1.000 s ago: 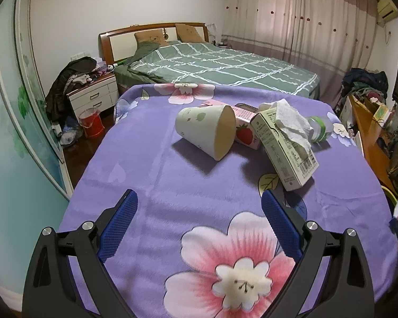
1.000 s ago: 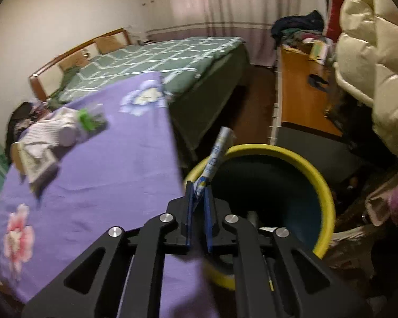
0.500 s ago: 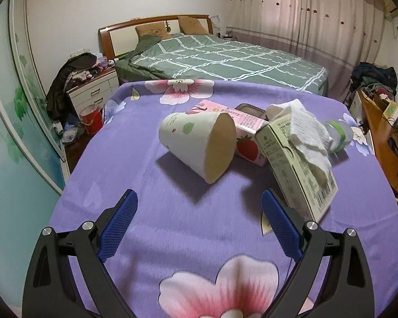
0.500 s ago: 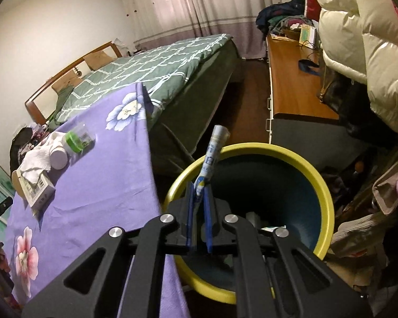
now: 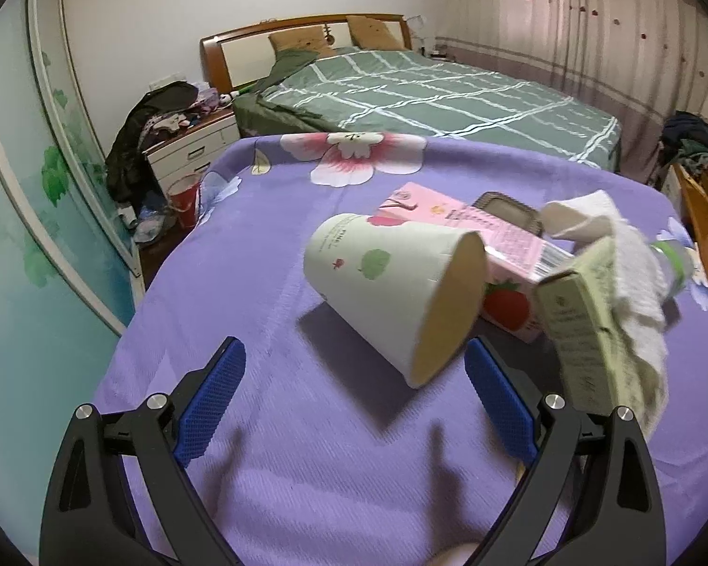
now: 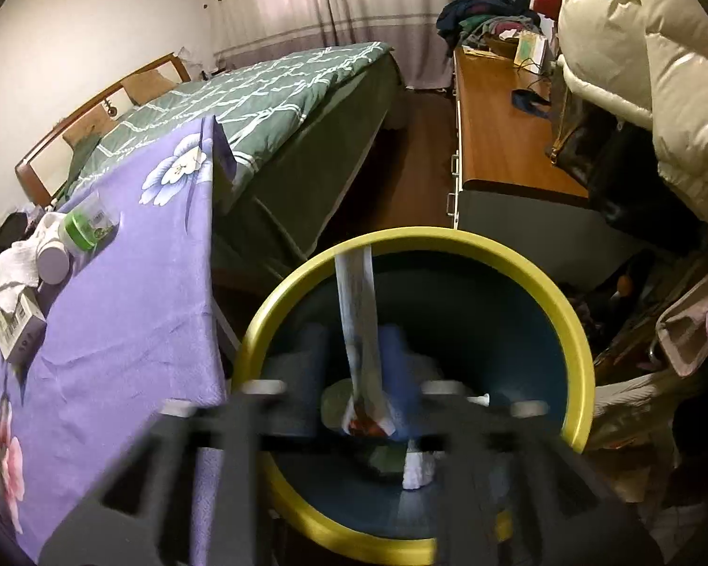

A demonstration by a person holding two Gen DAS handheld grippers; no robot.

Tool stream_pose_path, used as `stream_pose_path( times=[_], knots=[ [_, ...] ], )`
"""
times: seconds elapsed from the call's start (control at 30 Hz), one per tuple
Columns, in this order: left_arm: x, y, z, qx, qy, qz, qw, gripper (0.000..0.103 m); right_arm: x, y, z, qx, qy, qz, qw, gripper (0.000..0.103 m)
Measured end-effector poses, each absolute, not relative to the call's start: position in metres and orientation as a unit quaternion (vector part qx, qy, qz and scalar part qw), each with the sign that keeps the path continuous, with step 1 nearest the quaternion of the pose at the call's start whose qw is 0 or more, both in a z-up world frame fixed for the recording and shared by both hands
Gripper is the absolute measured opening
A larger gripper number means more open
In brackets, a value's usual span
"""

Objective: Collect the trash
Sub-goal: 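Carry the tube with the right gripper and release it into the yellow bin, then grasp the white paper cup with the left gripper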

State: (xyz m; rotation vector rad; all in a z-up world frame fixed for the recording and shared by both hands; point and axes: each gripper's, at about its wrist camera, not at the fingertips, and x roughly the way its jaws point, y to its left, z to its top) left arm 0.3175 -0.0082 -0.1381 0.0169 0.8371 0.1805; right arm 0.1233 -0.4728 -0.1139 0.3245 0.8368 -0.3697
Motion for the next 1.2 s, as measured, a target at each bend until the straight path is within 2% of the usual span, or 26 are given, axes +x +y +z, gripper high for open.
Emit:
stream_pose_path(
  times=[0.43,0.73,0.97,1.2],
  knots=[
    [0.319,0.025,-0.136,0.015,0.404,0.108,0.908,0.091,0.128,-0.466,-0.114,0.148,0.405,-0.172,0.885,0.054],
    [0.326,0.027,-0.126,0.043,0.410,-0.041,0.910,0.092,0.133,-0.457,-0.112,0.143,0.410,-0.164,0.886,0.054],
    [0.353,0.022,-0.133,0.127,0.413,-0.106,0.895,0.093,0.134,-0.455,-0.111,0.142,0.409,-0.164,0.886,0.054],
    [0.382,0.022,-0.141,0.132,0.432,-0.175,0.875,0.095,0.139,-0.449,-0.108,0.136,0.414,-0.160,0.886,0.054]
  ],
)
